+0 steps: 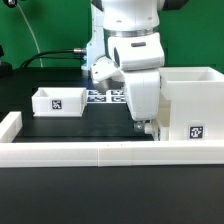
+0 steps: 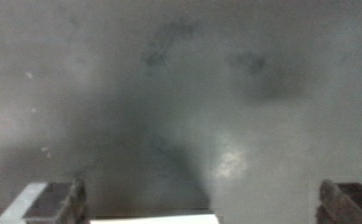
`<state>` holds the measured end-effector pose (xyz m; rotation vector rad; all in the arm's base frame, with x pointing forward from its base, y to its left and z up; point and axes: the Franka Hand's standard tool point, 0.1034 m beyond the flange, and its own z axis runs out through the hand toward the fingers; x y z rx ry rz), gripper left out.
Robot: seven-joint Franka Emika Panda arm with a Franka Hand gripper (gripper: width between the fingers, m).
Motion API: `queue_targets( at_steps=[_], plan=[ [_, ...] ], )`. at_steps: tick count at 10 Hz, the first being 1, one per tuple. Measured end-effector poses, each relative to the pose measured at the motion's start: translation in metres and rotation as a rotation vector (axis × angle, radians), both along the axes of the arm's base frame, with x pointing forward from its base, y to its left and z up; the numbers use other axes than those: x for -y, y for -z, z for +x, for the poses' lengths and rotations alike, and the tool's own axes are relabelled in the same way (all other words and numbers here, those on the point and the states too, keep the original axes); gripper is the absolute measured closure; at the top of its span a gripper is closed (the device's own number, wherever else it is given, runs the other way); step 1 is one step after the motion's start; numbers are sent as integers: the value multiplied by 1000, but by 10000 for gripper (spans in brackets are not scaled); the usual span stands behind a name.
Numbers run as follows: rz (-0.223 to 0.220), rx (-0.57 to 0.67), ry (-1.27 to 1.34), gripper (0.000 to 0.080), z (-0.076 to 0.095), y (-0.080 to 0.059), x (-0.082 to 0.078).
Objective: Assemble drawer
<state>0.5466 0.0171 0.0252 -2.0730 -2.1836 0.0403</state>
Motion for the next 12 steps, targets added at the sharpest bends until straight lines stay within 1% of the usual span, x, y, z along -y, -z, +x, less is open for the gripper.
queue_targets(
  at_steps=[2, 4, 5, 6, 7, 8, 10, 11, 12],
  plan=[
    [-6, -5, 35, 151, 0, 1, -4],
    [-7, -4, 46, 151, -1, 1, -2],
    [-10, -9, 47, 151, -7, 3, 7],
    [-13, -13, 60, 151, -16, 5, 18],
    [-15, -21, 73, 151, -24, 6, 25],
    [-18, -25, 87, 151, -32, 4, 34],
    [-27, -29, 107, 151, -47, -6, 48],
    [-33, -29, 114, 151, -59, -15, 57],
    [-36, -29, 120, 151, -64, -19, 62]
  ],
)
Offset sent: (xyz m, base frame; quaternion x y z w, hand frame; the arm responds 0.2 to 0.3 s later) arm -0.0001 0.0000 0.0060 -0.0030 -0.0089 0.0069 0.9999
